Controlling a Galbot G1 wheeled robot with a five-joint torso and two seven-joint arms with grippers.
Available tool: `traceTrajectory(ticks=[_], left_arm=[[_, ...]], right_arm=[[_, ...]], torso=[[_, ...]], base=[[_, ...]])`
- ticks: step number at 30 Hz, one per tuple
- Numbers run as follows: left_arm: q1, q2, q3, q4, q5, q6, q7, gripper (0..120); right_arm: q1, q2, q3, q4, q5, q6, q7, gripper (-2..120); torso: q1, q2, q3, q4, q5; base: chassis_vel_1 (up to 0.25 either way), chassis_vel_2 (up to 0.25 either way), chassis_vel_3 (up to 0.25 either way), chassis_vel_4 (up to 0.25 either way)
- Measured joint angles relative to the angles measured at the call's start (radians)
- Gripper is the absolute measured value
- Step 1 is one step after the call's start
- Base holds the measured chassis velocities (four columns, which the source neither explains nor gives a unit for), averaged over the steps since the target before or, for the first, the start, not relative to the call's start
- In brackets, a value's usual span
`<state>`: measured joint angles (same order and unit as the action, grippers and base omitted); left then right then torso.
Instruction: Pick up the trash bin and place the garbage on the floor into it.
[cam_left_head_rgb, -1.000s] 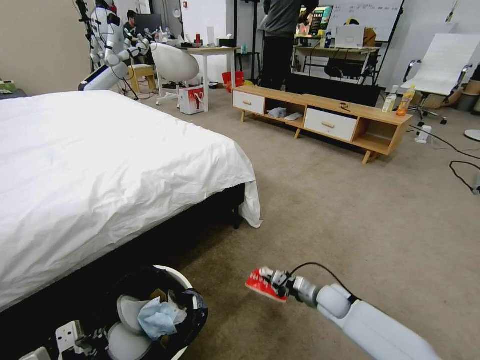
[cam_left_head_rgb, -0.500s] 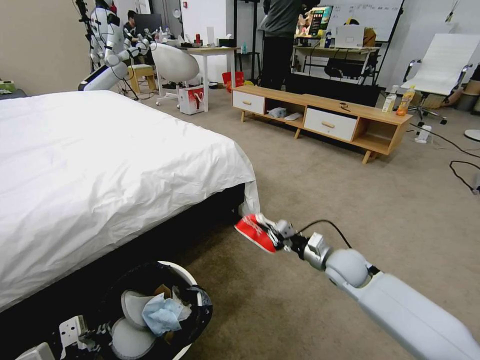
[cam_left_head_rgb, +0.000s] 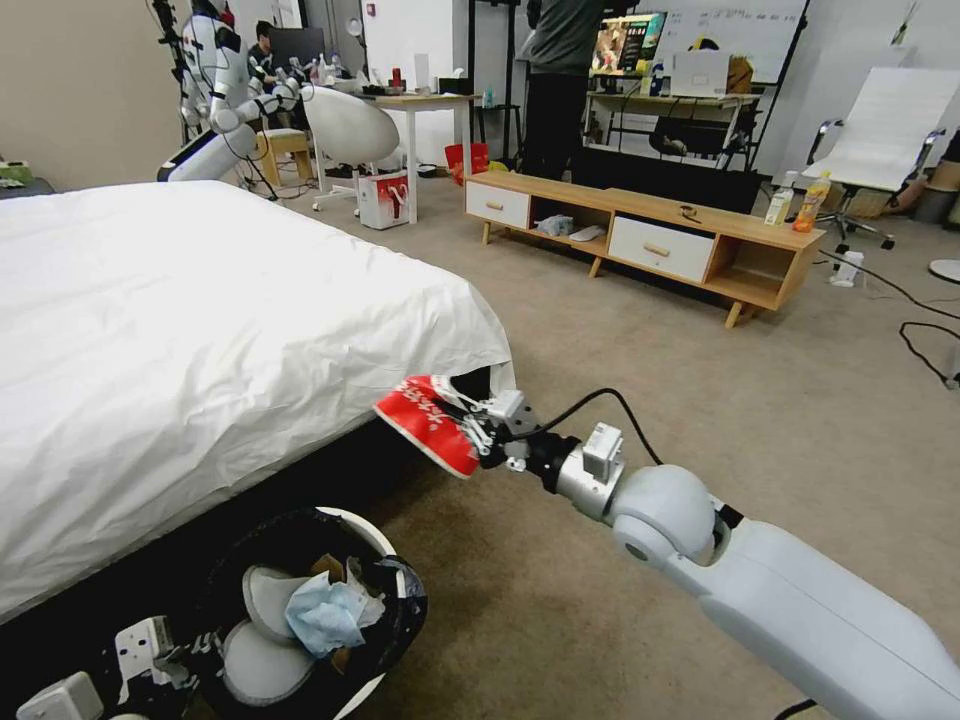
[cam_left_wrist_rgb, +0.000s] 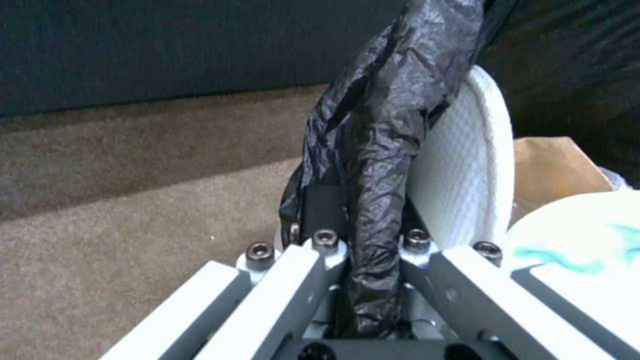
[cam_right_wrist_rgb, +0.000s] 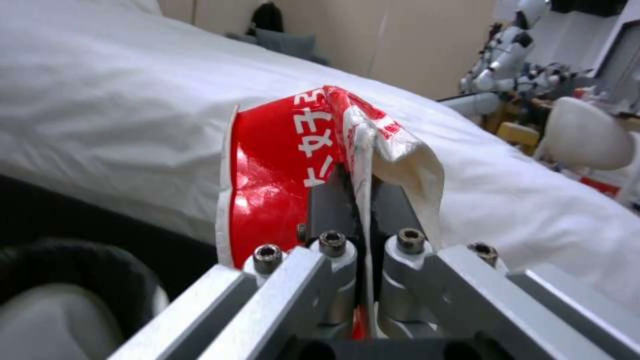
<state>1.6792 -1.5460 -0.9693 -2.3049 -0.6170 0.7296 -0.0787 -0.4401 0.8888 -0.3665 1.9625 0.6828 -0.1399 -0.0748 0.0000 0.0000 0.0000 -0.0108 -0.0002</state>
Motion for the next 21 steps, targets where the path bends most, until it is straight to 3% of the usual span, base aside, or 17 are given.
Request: traceTrajectory(ticks=[12,21], left_arm=[[-0.003,0.013,0.001,-0.007,-0.011,0.004,0.000,1],[-0.004,0.014,-0.006,-0.013,-0.019,0.004,0.000,1]], right_arm=[[0.166,0.090,-0.223,0.087,0.211,-0.133,0.156,0],[0.209,0.136,-0.318,0.090,0.266,-0.182,0.210,0]], torso=[[0.000,0.000,0.000,-0.0001,0.0000],[0.000,0.000,0.000,-0.0001,0.0001]], base=[[0.000,0.000,0.000,0.000],[0.000,0.000,0.000,0.000]])
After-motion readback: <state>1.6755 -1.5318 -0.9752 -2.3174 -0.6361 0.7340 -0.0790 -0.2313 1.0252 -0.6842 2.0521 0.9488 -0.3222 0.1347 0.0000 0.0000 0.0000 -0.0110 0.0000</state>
